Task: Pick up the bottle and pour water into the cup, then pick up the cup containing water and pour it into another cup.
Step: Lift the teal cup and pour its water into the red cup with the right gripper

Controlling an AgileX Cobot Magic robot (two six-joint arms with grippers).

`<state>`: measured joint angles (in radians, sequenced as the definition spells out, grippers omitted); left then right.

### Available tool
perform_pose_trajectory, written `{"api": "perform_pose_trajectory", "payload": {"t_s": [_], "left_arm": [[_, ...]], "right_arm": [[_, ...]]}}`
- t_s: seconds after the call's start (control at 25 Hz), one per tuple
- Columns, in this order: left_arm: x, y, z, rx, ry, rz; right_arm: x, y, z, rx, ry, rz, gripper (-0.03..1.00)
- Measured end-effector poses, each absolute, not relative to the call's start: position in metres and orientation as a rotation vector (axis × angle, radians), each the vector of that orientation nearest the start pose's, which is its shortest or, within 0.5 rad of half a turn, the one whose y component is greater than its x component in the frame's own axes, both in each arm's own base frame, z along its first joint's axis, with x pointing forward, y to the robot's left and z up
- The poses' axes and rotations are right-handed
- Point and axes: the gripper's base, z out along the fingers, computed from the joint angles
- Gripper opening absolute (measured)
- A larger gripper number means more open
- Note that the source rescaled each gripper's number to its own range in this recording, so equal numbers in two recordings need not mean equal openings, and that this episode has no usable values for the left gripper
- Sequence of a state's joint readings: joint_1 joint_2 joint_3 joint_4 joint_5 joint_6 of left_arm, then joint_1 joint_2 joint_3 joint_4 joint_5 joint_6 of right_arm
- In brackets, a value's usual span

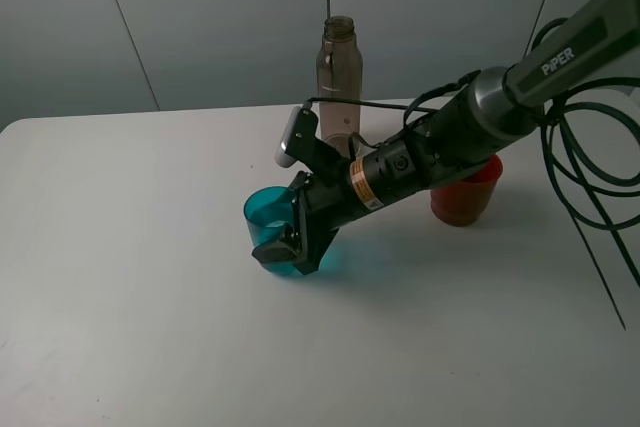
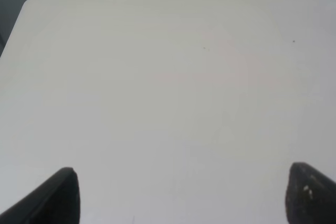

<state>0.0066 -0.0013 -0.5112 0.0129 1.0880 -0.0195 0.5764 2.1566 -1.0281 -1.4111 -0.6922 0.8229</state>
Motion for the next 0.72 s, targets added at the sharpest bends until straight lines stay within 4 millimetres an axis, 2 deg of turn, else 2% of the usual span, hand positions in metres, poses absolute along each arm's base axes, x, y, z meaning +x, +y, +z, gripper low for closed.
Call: {"api": "perform_pose_trajectory", "payload": {"t_s": [0.24,0.36,0.44,0.72], "left_arm": [[-0.008,0.001,0.278,-0.03,2.059,0.006],[-0.008,0.001,0.278,-0.032,2.059,0.005],[-0.008,0.001,0.278,-0.032,2.059,0.005],[-0.008,0.001,0.278,-0.032,2.059,0.005]], "right_arm": [[0.285,0.254,0.076,-1.497,1.852,0.855,0.1],[0.286,0.254,0.084,-1.495,1.832,0.843,0.1],[0.288,0.254,0.097,-1.472,1.816,0.836,0.1],[0.293,0.245,0.162,-1.28,1.807,0.871,0.1]]}}
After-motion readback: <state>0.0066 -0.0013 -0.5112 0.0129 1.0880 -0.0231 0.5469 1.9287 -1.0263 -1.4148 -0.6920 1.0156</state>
